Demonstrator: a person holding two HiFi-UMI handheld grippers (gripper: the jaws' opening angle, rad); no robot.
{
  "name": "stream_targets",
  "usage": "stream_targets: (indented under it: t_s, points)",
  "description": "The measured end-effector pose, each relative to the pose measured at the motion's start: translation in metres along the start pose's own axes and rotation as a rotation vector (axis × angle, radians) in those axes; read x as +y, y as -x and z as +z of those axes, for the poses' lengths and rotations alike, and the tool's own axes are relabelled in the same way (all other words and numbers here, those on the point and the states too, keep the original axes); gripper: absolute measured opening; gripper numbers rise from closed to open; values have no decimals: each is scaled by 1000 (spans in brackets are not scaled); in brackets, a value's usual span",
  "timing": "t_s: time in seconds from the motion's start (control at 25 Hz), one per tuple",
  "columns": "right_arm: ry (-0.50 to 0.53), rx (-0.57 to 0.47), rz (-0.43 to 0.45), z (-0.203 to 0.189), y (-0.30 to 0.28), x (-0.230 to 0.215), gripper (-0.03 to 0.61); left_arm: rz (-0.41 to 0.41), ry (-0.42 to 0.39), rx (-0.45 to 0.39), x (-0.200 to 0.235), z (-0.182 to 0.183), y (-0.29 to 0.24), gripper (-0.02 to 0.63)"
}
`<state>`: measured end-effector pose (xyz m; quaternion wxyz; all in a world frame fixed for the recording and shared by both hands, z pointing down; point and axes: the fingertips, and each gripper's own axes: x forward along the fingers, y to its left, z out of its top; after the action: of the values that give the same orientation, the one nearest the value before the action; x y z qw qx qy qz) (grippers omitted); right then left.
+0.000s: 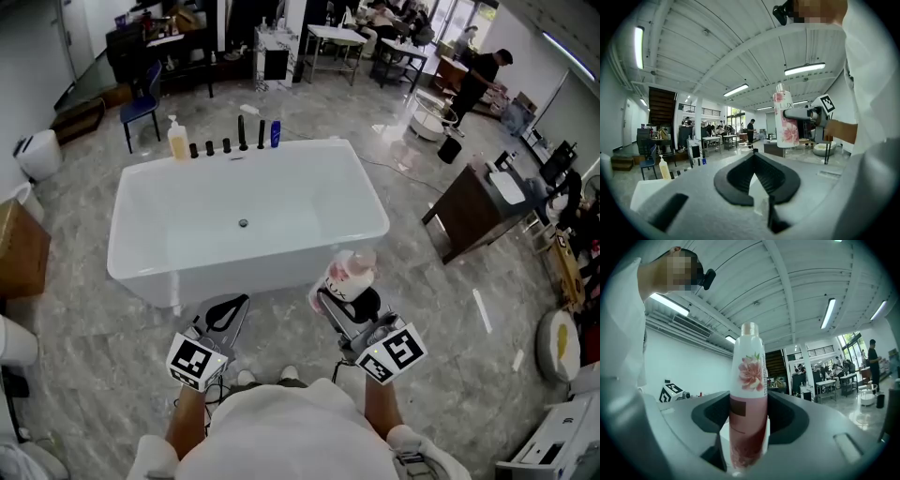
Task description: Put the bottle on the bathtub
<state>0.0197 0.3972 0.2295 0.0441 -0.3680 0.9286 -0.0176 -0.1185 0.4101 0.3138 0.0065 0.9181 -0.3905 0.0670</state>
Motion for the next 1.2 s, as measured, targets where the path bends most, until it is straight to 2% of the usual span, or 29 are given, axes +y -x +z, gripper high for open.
stream_targets:
  t_s: [0.52, 0.84, 1.2]
  points:
    - [-18, -22, 10, 2, 5, -5, 244, 8, 2, 21, 0, -2, -3, -3]
    - [-16, -6, -10, -3, 14, -27, 244, 8, 25, 35, -5, -8, -21, -3]
    - [-22, -4, -17, -1, 27, -59, 244, -1, 21, 44, -18, 2, -52, -3]
